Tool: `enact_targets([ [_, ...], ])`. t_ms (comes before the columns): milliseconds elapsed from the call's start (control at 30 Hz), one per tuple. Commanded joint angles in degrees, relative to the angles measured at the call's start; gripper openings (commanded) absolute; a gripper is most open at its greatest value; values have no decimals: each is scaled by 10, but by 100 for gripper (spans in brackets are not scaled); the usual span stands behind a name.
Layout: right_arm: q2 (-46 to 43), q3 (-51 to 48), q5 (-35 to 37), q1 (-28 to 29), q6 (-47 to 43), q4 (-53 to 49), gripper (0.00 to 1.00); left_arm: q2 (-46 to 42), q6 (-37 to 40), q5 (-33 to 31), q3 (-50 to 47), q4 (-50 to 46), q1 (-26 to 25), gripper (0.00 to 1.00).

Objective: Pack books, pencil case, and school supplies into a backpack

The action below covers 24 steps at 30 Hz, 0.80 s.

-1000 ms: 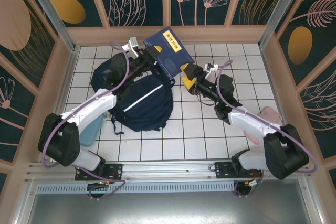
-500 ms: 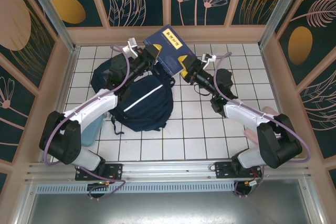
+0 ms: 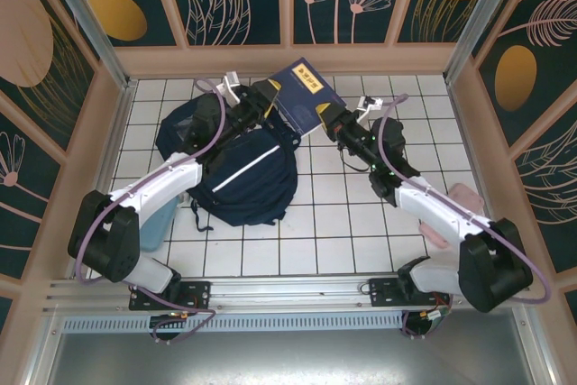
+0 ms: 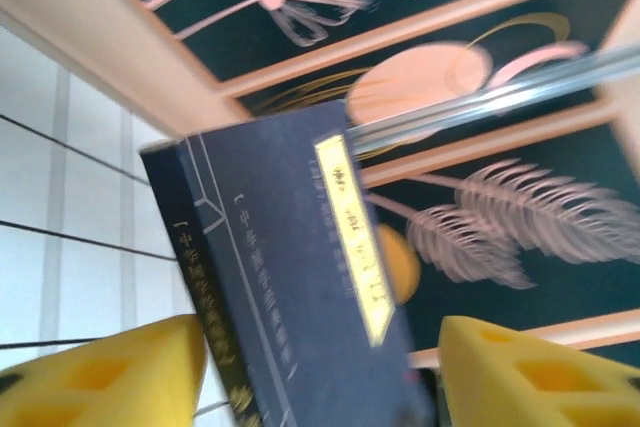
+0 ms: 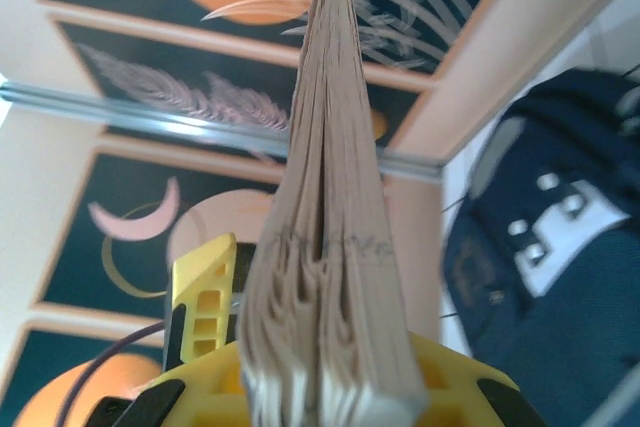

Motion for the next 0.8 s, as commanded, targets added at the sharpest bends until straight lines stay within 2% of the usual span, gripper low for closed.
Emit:
enact_targets([
  [0,-48,39,80,-7,-92,-139,0,12,160,7,41,-186,0,75],
  [133,-85,39,132,-23,-136,-243,0,42,332,-45,89,-380,-1,79],
  [300,-113,18,135,-57,-147,-300,0,47,432,-68,81,-459,-5,78],
  [367,-119,12,129,-68,-145,-311,0,54,495,-67,89,-504,-16,78],
  [400,-122,10,124,-73,-144,-315,0,61,522,-97,102,-541,-25,79],
  [567,-130,9,115,-97,-147,-328,0,100,582,-180,152,-663,-63,78],
  [767,-126,9,105,-109,-144,-329,0,146,590,-236,166,-697,-102,74],
])
